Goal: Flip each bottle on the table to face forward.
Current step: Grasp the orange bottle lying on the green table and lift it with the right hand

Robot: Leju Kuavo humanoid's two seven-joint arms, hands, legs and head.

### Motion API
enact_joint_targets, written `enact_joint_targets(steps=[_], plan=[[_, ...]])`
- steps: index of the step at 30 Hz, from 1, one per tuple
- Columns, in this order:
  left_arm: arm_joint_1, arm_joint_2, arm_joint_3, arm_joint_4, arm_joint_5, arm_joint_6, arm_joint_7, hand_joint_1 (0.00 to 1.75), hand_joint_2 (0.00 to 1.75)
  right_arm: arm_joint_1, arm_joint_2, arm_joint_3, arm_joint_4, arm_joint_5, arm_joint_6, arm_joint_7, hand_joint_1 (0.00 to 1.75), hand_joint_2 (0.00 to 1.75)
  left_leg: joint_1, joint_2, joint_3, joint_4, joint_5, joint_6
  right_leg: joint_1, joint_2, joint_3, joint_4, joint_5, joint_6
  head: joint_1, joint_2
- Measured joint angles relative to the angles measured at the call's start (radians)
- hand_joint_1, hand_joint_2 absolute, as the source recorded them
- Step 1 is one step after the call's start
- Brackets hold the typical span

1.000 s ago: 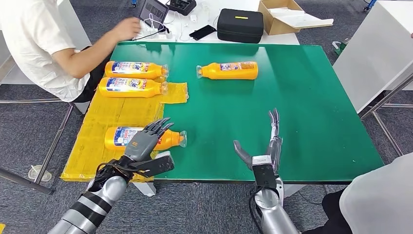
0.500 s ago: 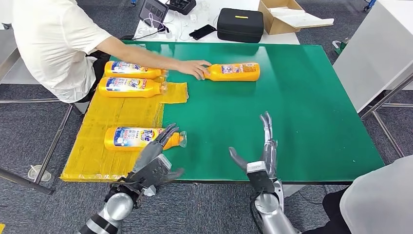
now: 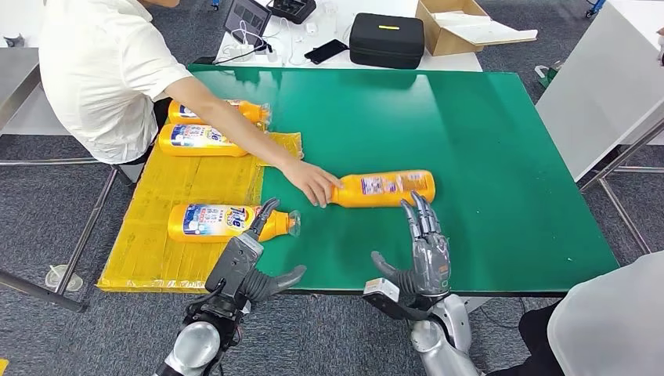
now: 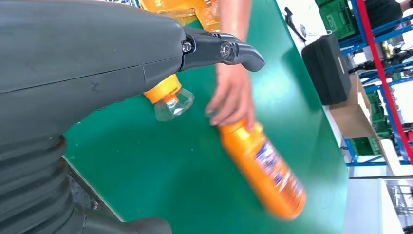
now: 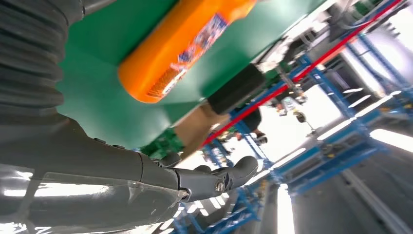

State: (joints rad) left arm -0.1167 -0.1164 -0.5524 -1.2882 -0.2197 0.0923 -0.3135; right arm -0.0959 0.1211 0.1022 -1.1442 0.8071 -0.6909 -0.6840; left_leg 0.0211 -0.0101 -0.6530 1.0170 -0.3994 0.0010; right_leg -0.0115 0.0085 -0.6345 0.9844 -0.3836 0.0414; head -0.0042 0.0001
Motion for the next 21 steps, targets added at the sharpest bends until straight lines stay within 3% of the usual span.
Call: enact_joint_targets(steps=[6, 13, 21], plan=[[0.008, -0.007, 0.000, -0.008, 0.000, 0.006, 0.003, 0.00, 1.75, 0.000, 0.009, -0.030, 0.023, 0.036, -0.001, 0.016, 0.00, 1.75, 0.000, 0.000, 0.000, 0.000, 0.000, 0.000, 0.000, 0.000, 0.000, 0.000, 0.000, 0.000, 0.000, 0.000], [0.008, -0.010, 0.001, -0.011, 0.014, 0.018, 0.008, 0.00, 1.75, -0.023, 0.007, -0.021, 0.081, 0.147, -0.001, 0.123, 0.00, 1.75, 0.000, 0.000, 0.000, 0.000, 0.000, 0.000, 0.000, 0.000, 0.000, 0.000, 0.000, 0.000, 0.000, 0.000], [-0.027, -0.031, -0.006, 0.012, 0.068, -0.023, 0.007, 0.00, 1.75, -0.164, -0.049, 0.041, 0.245, 0.234, -0.001, 0.267, 0.00, 1.75, 0.000, 0.000, 0.000, 0.000, 0.001, 0.001, -0.001, 0.000, 0.000, 0.000, 0.001, 0.001, 0.000, 0.000]])
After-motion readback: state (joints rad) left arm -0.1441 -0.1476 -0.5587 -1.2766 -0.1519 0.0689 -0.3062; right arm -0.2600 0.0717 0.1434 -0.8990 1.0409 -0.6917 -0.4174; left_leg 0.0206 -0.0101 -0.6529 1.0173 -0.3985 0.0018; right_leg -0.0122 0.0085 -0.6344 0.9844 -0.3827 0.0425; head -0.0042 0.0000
